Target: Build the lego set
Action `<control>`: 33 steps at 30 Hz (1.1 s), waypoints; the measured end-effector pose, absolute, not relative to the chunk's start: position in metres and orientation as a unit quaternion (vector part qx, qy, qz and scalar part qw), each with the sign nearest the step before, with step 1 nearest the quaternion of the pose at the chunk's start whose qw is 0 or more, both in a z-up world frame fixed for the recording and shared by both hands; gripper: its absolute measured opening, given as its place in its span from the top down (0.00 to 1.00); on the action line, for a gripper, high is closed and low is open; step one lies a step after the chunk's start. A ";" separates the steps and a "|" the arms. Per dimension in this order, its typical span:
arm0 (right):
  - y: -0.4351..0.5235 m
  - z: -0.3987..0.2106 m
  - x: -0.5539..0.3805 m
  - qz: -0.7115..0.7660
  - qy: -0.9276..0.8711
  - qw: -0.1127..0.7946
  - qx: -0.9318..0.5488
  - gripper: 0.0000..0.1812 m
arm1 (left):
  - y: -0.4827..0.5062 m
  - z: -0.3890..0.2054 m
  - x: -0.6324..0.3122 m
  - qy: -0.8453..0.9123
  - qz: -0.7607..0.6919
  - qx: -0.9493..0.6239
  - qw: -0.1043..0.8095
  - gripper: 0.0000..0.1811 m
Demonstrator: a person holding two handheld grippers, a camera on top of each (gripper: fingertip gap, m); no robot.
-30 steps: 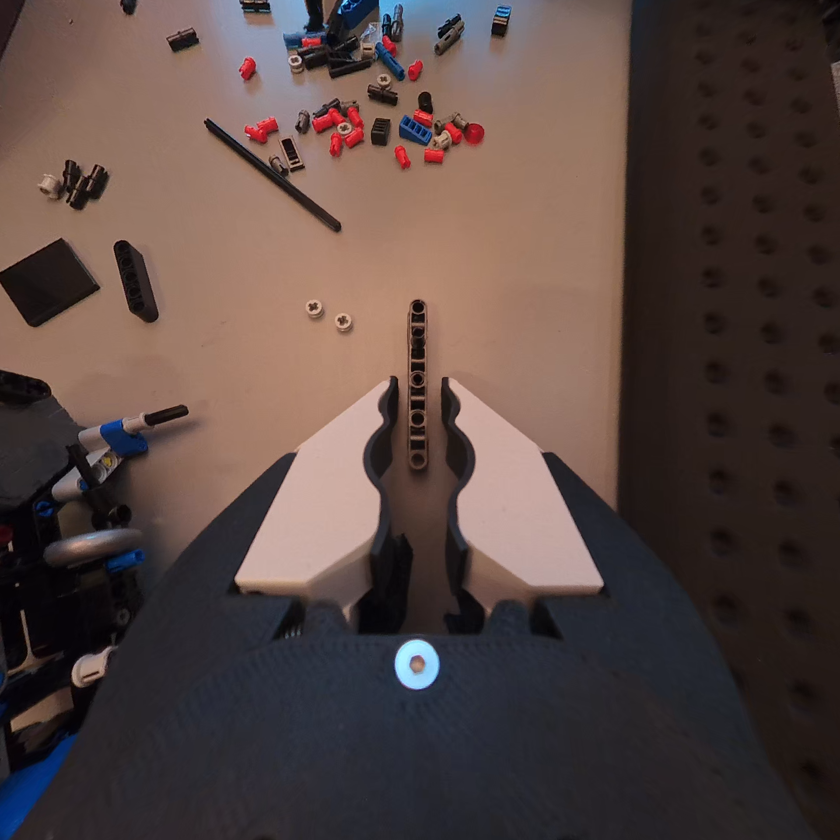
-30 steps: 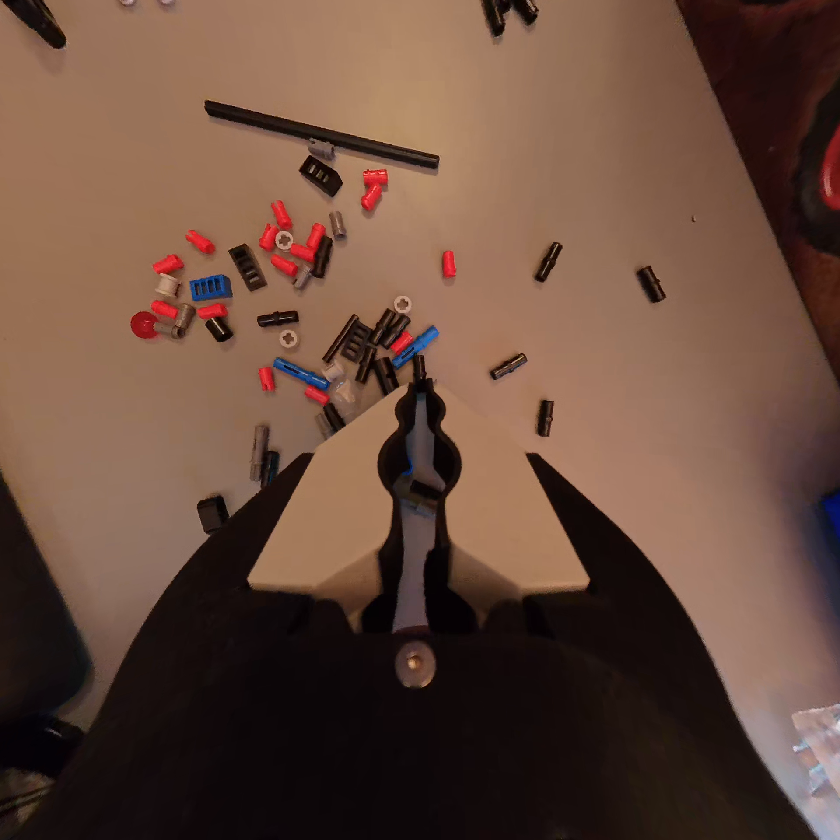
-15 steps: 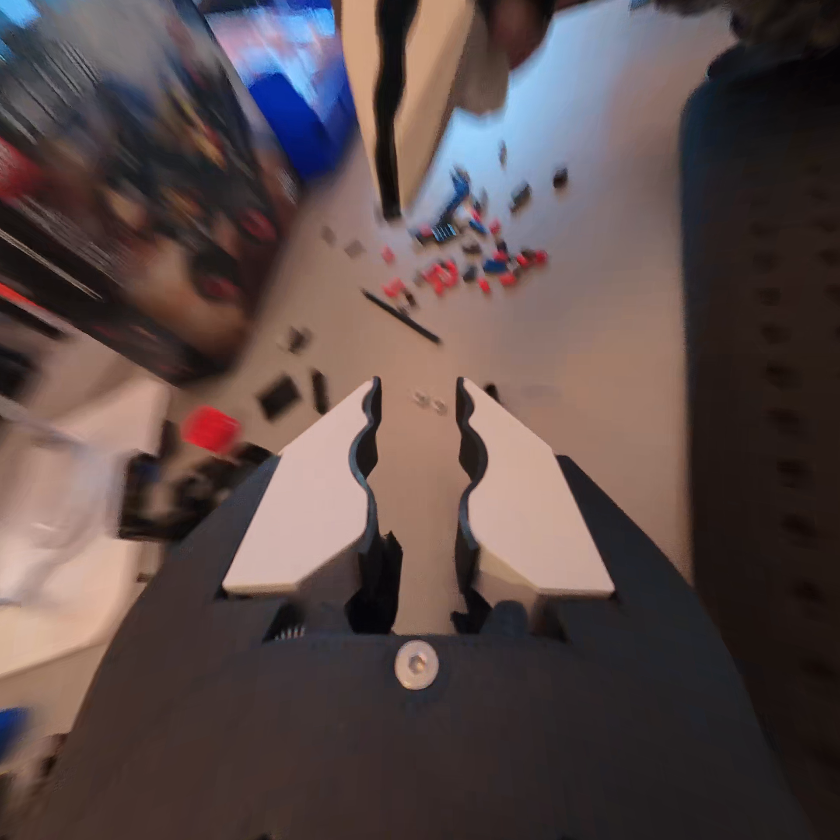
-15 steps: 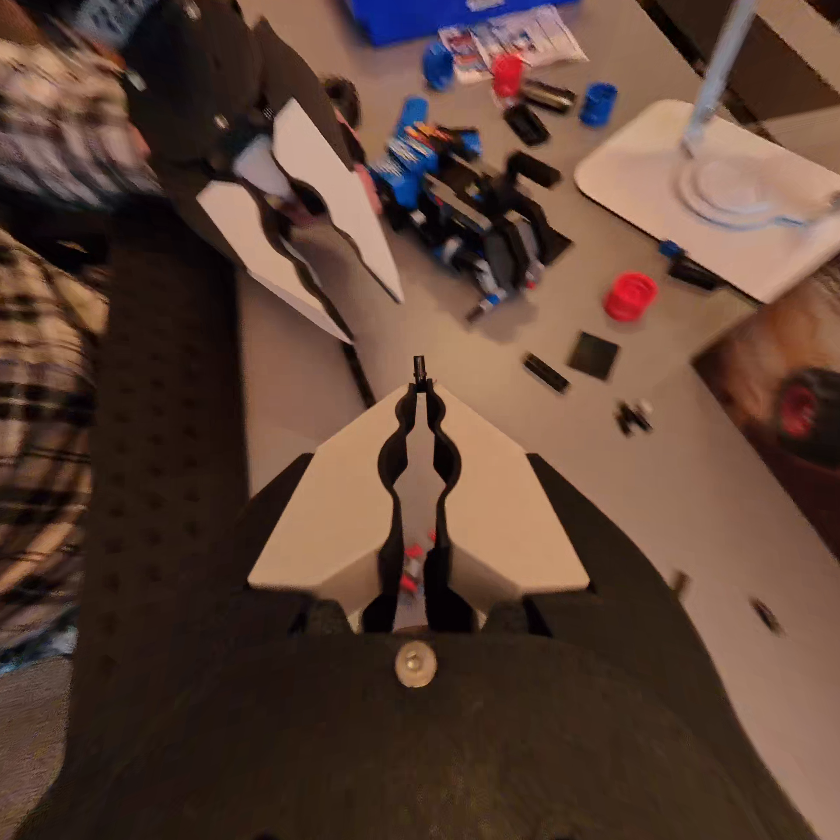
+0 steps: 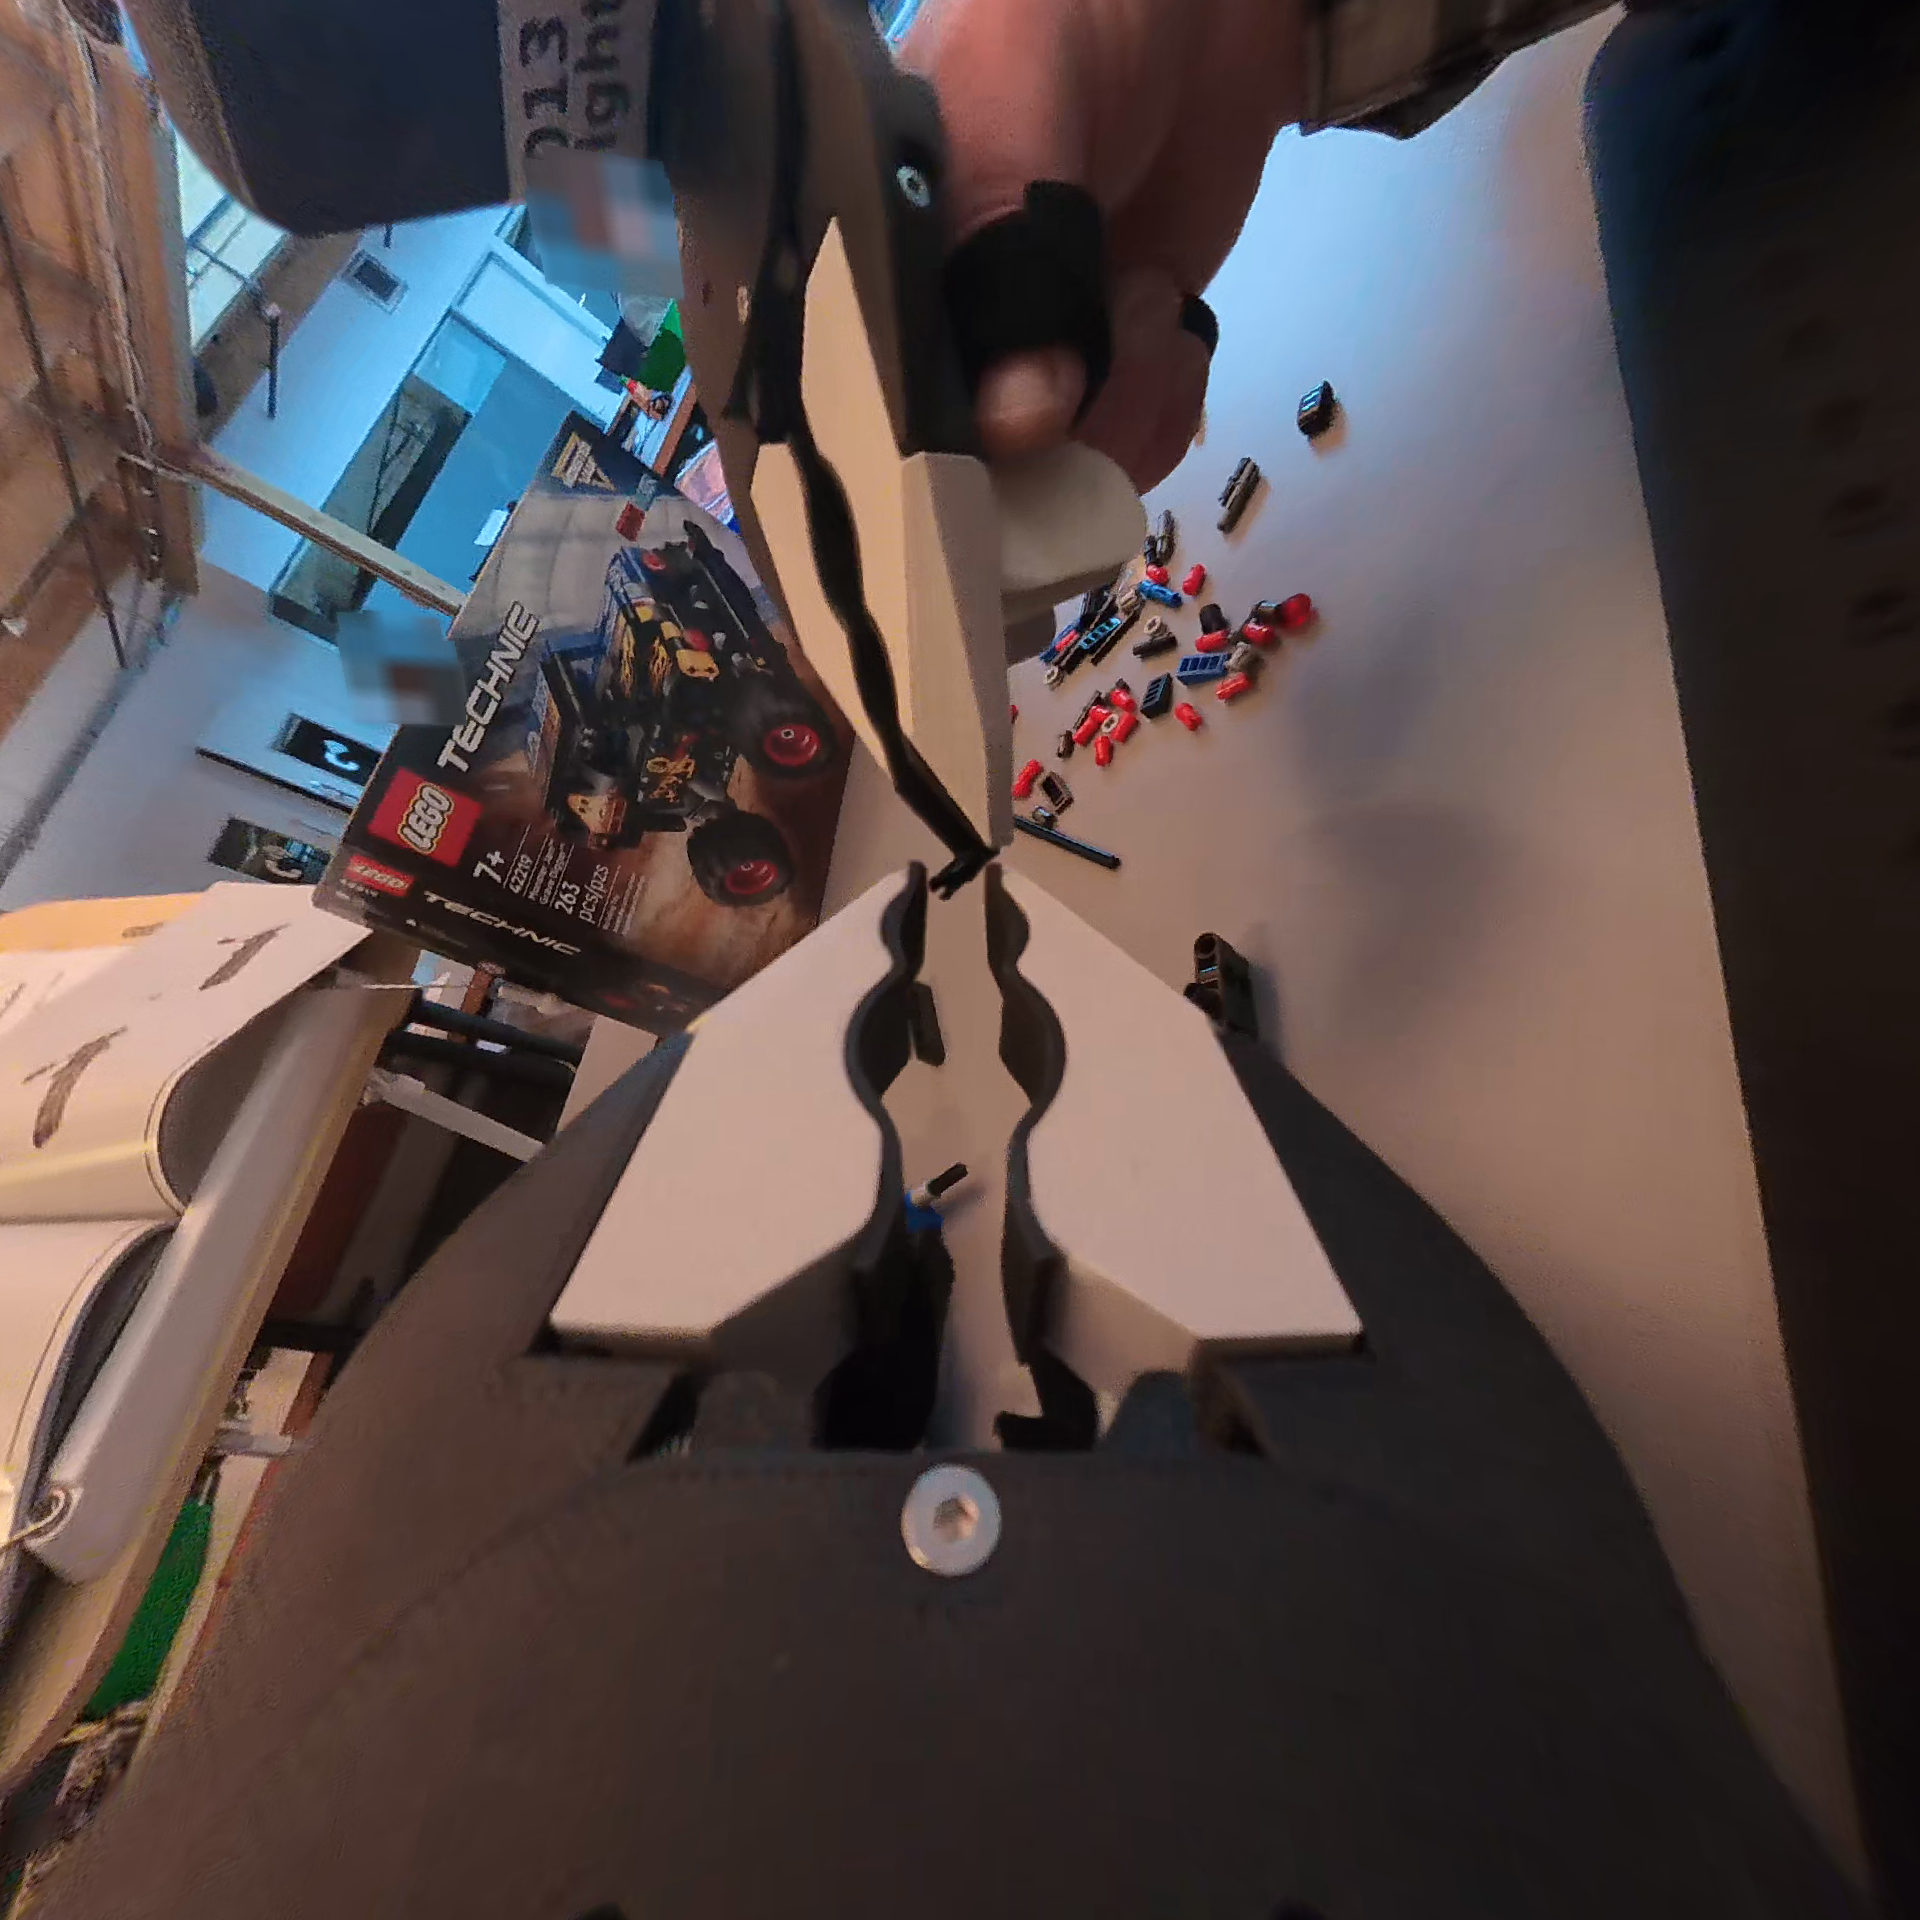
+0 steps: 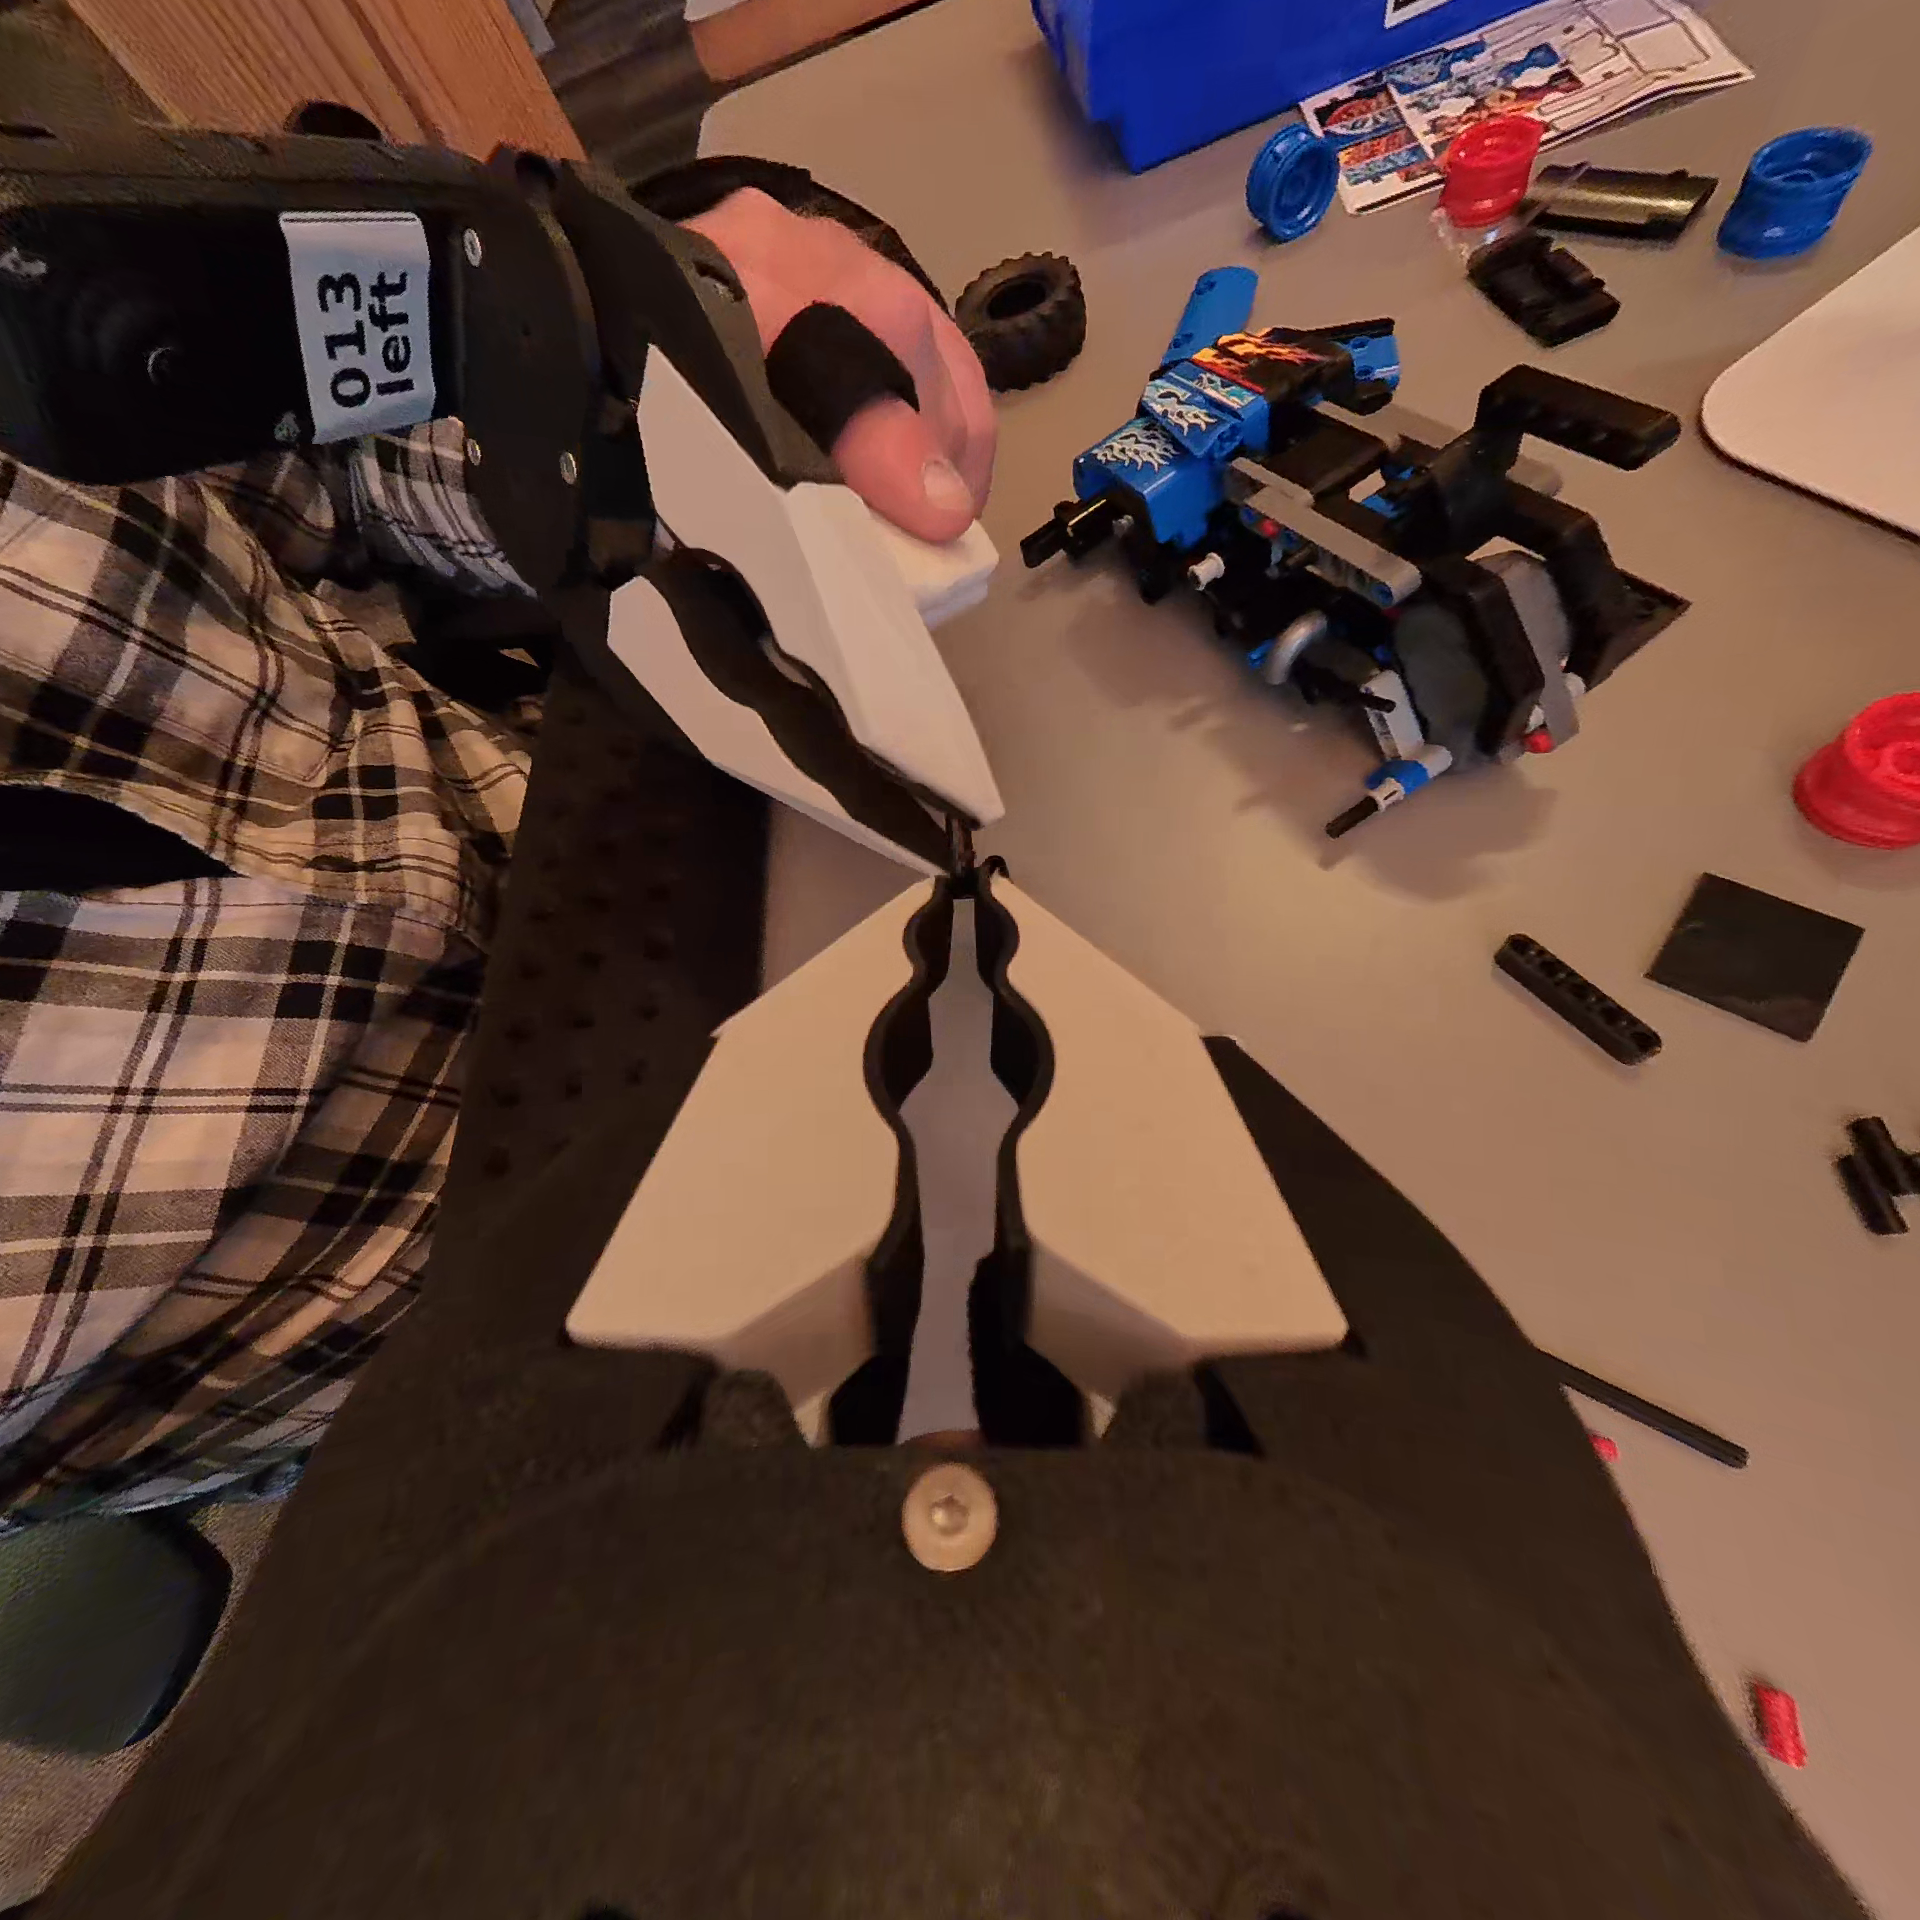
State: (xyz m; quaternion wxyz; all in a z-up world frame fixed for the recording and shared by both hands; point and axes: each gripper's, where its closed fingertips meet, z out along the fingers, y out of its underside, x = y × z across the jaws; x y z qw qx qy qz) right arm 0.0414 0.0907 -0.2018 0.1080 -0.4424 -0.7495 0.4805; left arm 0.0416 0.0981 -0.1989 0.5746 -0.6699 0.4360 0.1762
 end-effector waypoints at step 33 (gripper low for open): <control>0.095 -0.192 0.036 0.508 -0.721 0.205 -0.425 0.99 | 0.101 -0.192 0.037 0.333 0.025 -0.730 0.597 0.88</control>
